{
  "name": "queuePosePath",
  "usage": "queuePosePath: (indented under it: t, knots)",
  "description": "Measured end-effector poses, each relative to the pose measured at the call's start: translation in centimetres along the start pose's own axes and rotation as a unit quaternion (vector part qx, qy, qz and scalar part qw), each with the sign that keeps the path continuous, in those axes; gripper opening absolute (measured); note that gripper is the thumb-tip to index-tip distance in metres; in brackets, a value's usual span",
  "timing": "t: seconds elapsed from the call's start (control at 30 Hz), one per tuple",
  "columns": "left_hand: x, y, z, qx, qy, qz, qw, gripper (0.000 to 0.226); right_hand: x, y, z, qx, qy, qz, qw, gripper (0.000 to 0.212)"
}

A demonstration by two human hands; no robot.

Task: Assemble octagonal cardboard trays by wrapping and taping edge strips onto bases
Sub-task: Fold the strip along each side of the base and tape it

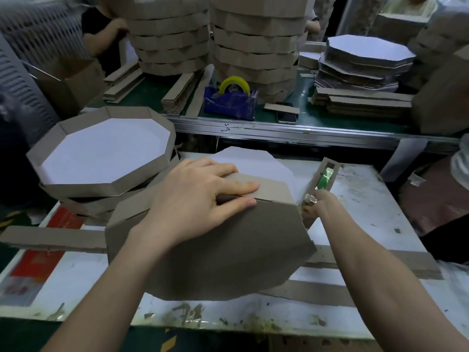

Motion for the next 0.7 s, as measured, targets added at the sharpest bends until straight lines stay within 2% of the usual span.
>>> queuePosePath:
  t: [0.07, 0.17, 0.23, 0.3, 0.47, 0.63, 0.7]
  knots:
    - [0.0, 0.0, 0.1, 0.000, -0.007, -0.002, 1.000, 0.039, 0.4, -0.2, -0.4, 0.075, 0.007, -0.025, 0.997, 0.016]
    - [-0.2, -0.1, 0.3, -0.004, -0.013, -0.011, 1.000, 0.039, -0.3, -0.1, -0.6, 0.149, -0.019, -0.051, 0.987, 0.005]
    - [-0.3, -0.2, 0.3, -0.007, -0.012, -0.012, 1.000, 0.039, -1.4, -0.2, -1.5, 0.193, -0.055, -0.061, 0.978, 0.019]
    - [-0.4, -0.2, 0.2, -0.009, -0.011, -0.014, 1.000, 0.040, -2.3, -0.7, -3.2, 0.197, -0.079, -0.052, 0.976, 0.017]
    - [-0.7, -0.4, 0.3, -0.004, -0.013, -0.015, 1.000, 0.039, -1.8, -3.6, -6.4, 0.010, -0.118, -0.086, 0.989, 0.031]
    - [-1.3, -0.5, 0.8, -0.010, -0.029, -0.018, 0.999, 0.038, -1.2, -4.6, -6.1, -0.076, -0.146, -0.093, 0.982, 0.021]
    - [-1.5, -0.7, 0.8, -0.011, -0.031, -0.024, 0.999, 0.037, -1.0, -4.7, -5.7, -0.119, -0.170, -0.114, 0.972, 0.023]
Point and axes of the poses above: each hand's wrist, its own x-axis towards the middle knuckle, its own y-axis out of the palm, z = x × y, the point moved 7 cm from there along x, towards the middle knuckle, and after that the axes turned 4 degrees about z, right-handed, at the moved point
